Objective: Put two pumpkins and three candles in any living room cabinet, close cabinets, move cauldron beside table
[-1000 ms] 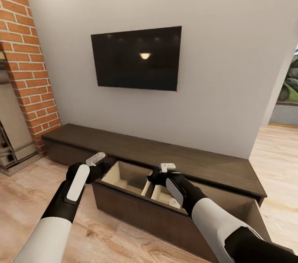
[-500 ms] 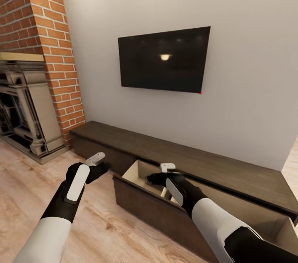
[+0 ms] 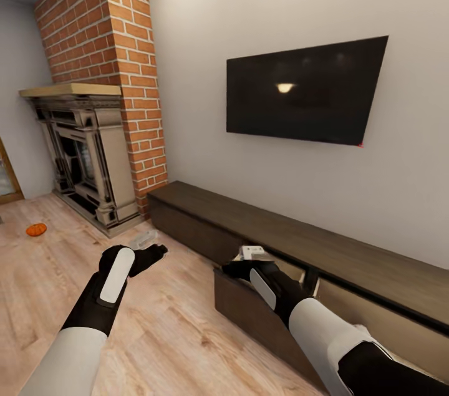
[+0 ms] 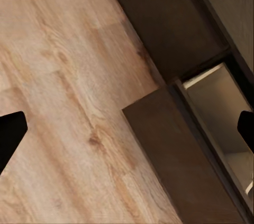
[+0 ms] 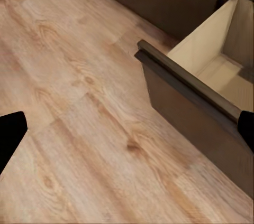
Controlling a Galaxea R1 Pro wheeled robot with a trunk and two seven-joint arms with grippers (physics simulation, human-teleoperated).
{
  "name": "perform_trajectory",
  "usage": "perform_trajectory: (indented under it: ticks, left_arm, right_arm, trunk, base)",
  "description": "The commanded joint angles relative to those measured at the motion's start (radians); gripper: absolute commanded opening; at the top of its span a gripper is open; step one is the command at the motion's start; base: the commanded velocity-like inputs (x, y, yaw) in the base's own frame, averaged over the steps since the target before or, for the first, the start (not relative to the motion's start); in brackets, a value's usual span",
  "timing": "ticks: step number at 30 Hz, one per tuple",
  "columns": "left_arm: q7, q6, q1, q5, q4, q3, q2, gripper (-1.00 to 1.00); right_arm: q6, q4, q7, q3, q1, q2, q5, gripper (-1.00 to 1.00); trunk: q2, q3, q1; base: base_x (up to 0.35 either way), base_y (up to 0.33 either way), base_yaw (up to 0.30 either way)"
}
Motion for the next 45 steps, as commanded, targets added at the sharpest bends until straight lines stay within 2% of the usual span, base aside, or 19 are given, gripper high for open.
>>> perform_trajectory:
  ticks: [1, 23, 45]
  left_arm:
    - [0.009, 0.002, -0.001, 0.01, -0.001, 0.002, -0.001, 1.0]
    - [0.009, 0.002, 0.0, 0.01, 0.0, 0.002, -0.001, 1.0]
    - [0.009, 0.002, 0.0, 0.01, 0.0, 0.002, 0.001, 1.0]
  right_arm:
    - [0.004, -0.001, -0.006, 0.006, -0.001, -0.001, -0.007, 1.0]
    - [0.004, -0.001, -0.006, 0.006, -0.001, -0.001, -0.007, 1.0]
    - [0.004, -0.001, -0.004, 0.006, -0.001, 0.001, -0.007, 1.0]
  trunk:
    - [-0.001, -0.001, 0.0]
    - [-0.001, 0.013, 0.0]
    - [-0.001, 0.026, 0.0]
  base:
    - [0.143, 0.288, 0.282]
    - [0.19, 0.284, 0.281]
    - [0.266, 0.22, 0.281]
